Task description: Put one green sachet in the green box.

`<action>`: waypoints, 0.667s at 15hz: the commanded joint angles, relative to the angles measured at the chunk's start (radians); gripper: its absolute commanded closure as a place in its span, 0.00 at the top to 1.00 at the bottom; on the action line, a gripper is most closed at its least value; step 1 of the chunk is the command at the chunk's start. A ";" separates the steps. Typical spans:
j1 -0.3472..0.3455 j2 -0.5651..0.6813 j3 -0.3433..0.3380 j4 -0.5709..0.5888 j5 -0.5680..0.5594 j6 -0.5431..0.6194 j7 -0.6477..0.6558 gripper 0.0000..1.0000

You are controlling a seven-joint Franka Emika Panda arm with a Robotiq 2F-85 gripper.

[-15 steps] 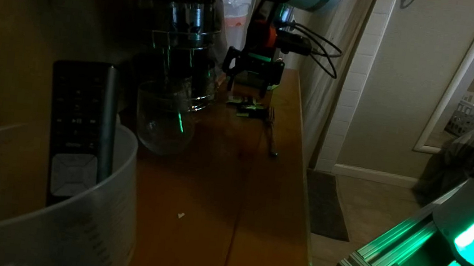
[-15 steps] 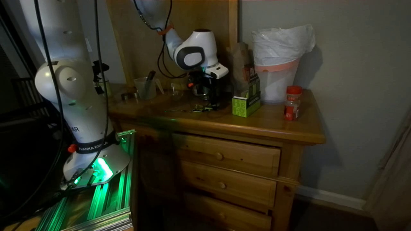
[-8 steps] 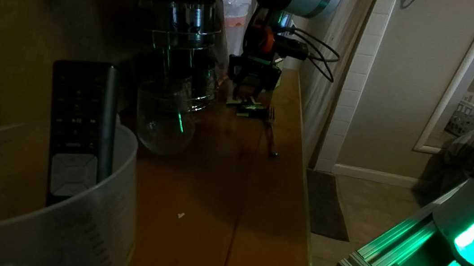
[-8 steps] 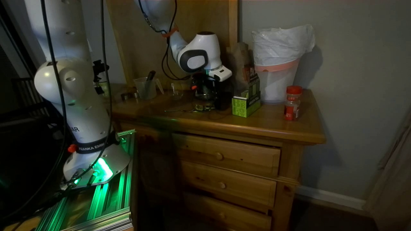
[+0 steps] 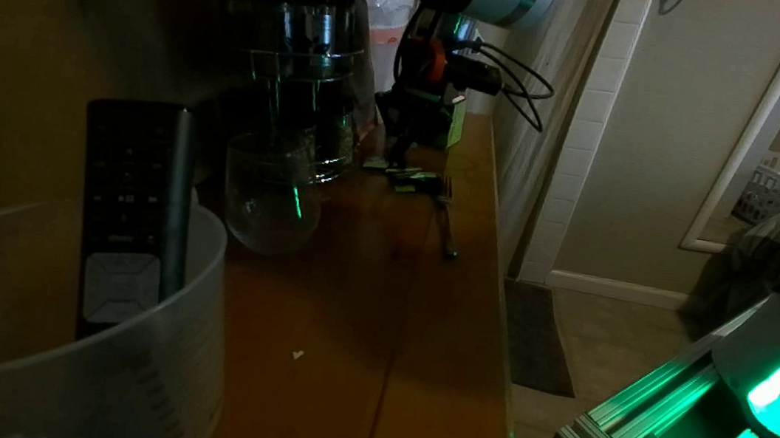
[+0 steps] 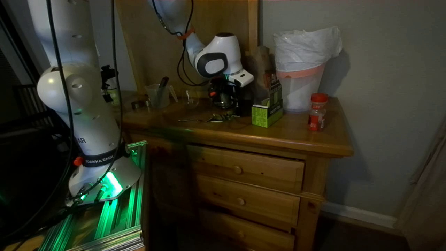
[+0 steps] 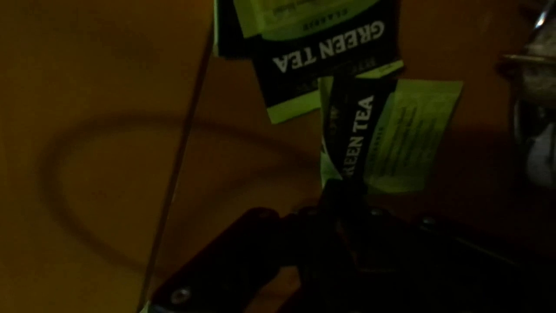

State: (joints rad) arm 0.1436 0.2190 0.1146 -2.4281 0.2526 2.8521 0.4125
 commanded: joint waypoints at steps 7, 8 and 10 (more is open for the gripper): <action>0.001 -0.214 0.002 -0.104 -0.026 -0.016 -0.086 0.01; 0.003 -0.253 -0.004 -0.124 -0.052 -0.026 -0.082 0.01; -0.005 -0.334 -0.007 -0.152 -0.129 -0.093 -0.059 0.01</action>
State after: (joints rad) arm 0.1444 0.0371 0.1160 -2.4984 0.2089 2.8350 0.3369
